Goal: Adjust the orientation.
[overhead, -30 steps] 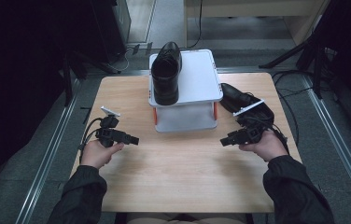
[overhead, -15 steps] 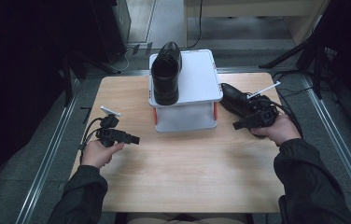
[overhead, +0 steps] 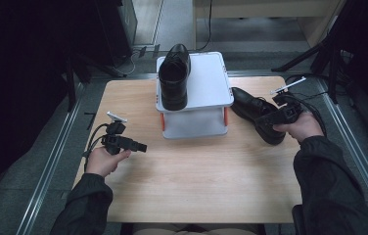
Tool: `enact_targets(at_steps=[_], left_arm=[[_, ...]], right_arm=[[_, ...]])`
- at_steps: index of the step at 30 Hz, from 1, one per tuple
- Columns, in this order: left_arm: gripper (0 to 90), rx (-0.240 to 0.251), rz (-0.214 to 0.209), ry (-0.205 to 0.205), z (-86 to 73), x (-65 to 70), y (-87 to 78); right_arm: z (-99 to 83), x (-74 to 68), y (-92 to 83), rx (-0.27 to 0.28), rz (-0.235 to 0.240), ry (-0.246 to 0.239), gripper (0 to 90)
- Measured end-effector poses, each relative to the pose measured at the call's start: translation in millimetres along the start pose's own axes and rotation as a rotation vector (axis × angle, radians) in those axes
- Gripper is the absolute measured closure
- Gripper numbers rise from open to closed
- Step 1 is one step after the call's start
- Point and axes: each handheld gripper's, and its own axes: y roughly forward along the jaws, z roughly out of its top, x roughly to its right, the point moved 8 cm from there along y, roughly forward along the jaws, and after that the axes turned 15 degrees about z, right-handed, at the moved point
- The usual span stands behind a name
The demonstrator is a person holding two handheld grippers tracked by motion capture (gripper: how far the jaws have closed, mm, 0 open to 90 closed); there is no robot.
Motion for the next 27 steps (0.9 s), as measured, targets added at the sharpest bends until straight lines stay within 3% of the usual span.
enact_targets(at_steps=[5, 11, 17, 22, 25, 27], left_arm=[[43.8, 0.003, 0.001, 0.012, -0.2, 0.8, -0.6], [43.8, 0.002, -0.001, 0.019, 0.0, 1.1, -0.3], [43.8, 0.005, -0.023, 0.01, 0.2, 1.2, -1.9], [43.8, 0.002, -0.014, 0.009, 0.0, 0.3, -0.3], [43.8, 0.003, -0.013, 0.012, 0.3, 0.2, 0.1], [43.8, 0.003, -0.022, 0.013, 0.1, -0.1, -0.5]], right_arm=[[-1.7, 16.8, -3.0, -0.003, -0.026, 0.026, 61.5], [-12.9, 36.1, 1.4, -0.075, -0.072, 0.064, 66.6], [-15.1, 39.4, 6.9, -0.089, -0.074, 0.11, 77.6], [-14.9, 39.0, 7.7, -0.082, -0.073, 0.105, 82.2], [-14.7, 36.2, 9.9, -0.065, -0.024, 0.143, 84.3], [-13.0, 32.2, 13.0, -0.063, -0.022, 0.136, 84.6]])
